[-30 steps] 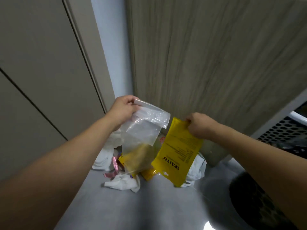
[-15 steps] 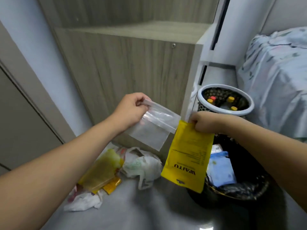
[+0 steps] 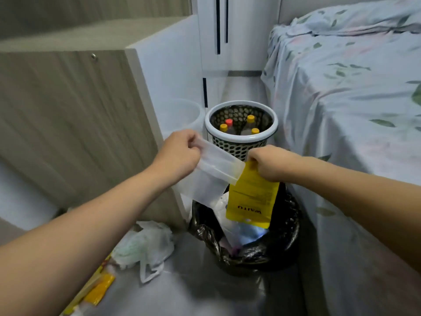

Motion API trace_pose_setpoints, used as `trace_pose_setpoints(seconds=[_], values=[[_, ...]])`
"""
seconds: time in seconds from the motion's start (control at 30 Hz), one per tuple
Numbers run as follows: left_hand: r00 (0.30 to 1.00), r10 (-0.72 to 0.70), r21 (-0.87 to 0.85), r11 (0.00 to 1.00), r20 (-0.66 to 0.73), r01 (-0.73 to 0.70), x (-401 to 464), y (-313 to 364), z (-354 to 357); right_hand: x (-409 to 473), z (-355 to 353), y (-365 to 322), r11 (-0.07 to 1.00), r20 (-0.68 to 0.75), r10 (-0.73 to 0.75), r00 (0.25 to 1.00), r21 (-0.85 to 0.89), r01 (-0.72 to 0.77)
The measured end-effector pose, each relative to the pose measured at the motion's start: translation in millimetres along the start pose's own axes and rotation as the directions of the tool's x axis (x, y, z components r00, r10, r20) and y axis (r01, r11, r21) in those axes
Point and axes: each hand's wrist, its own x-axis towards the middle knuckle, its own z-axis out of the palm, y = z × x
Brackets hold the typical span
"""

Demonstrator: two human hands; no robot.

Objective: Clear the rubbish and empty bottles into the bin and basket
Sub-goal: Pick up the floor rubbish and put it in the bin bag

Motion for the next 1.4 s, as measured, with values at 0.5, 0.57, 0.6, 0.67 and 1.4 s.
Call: trace_pose_setpoints(seconds=[0.5,0.57,0.6,0.67,1.4], values=[[0.893,-0.2,0.582,0.809,0.403,-0.081,14.6,-49.6,117.9,21.5,38.2,1.7,0.986,0.204,-0.07,0.976,-0.132,0.098],[0.923,-0.146,0.552,0.83,0.356,-0.082,12.7,-48.8,103.5,19.8,44.8,-3.5,0.981,0.219,-0.071,0.973,-0.16,0.108],[0.927,-0.13,0.52,0.85,0.351,-0.077,10.4,-46.7,93.0,18.5,46.8,-7.1,0.981,0.215,-0.073,0.974,-0.162,0.109],[0.917,-0.108,0.465,0.881,0.384,-0.091,2.0,-44.7,69.5,15.9,49.9,-15.7,0.983,0.195,-0.097,0.976,-0.135,0.124],[0.913,-0.399,0.628,0.734,0.09,0.259,-177.4,-284.8,-185.4,40.2,110.9,-357.5,0.837,0.252,-0.524,0.814,-0.024,0.546]])
